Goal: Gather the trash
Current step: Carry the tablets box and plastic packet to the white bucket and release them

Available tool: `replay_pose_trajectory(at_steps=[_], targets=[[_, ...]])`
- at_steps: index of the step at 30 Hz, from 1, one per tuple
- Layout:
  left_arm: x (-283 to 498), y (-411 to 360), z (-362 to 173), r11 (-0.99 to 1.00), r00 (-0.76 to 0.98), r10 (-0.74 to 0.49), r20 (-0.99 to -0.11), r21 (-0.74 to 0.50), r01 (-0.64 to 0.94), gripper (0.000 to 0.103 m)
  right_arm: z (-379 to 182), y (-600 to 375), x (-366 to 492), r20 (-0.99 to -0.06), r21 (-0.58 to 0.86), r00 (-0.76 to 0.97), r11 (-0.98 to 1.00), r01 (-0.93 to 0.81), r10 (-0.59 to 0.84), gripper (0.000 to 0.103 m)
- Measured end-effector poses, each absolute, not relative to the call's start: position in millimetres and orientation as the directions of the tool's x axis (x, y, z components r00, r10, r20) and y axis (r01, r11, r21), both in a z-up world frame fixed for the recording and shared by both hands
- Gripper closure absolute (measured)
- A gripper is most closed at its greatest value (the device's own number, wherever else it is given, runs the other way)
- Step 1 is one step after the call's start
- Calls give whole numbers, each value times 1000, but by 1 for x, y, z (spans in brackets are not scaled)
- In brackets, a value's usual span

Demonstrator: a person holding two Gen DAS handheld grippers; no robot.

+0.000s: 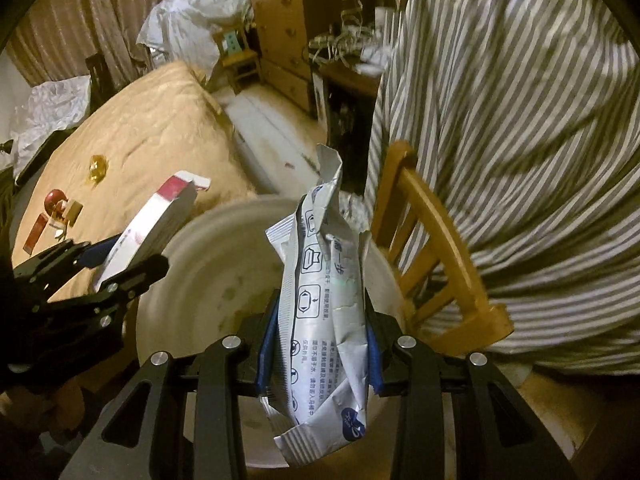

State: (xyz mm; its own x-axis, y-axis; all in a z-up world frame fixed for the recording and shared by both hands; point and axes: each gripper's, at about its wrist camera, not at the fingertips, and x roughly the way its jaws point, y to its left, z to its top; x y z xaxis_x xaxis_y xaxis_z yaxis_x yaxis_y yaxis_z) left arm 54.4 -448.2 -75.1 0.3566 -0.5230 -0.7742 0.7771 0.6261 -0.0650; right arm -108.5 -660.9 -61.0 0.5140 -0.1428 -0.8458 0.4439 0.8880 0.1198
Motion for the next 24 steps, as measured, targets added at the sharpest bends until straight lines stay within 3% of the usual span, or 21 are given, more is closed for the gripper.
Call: replay_pose_trajectory(at_steps=[24], targets=[[68,-455,-89,606,344,-466,-815,-11,795,51,-79,-650,-108,-879,135,467,888,440,-98,66]])
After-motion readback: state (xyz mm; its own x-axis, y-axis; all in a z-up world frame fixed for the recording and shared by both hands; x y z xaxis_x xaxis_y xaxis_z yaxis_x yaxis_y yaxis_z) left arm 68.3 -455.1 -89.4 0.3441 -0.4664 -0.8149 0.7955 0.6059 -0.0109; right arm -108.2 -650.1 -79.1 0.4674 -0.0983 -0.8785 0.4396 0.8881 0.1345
